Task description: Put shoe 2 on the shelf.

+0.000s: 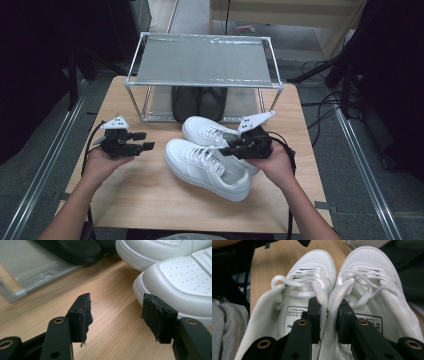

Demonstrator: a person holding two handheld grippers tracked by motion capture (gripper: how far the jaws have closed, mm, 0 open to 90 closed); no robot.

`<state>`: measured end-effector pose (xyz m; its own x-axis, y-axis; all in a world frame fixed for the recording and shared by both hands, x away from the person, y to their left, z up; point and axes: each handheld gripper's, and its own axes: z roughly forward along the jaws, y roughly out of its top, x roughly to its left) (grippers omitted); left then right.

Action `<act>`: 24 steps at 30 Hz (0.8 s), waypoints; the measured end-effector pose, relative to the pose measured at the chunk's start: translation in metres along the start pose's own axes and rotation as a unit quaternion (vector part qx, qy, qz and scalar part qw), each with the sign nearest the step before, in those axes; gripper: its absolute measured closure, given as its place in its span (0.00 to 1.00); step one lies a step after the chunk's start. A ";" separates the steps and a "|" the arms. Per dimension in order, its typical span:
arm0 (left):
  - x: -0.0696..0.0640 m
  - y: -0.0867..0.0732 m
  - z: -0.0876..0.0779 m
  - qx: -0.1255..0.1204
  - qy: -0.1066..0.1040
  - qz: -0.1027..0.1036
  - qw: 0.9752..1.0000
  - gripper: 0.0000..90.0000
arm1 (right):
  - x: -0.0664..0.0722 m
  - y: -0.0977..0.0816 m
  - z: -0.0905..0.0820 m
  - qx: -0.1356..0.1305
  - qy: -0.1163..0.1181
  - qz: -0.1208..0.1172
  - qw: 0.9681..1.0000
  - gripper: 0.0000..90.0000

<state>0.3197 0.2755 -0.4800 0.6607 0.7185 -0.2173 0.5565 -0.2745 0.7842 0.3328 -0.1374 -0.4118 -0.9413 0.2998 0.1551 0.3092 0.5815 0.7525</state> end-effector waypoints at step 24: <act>0.030 -0.021 -0.027 -0.010 0.046 -0.034 0.998 0.45 | -0.024 0.148 -0.042 -0.063 0.060 -0.062 0.994 0.86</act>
<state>0.3144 0.3199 -0.4871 0.5721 0.7911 -0.2166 0.5875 -0.2110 0.7812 0.3952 -0.0900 -0.2770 -0.9829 0.1353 0.1246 0.1767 0.5073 0.8434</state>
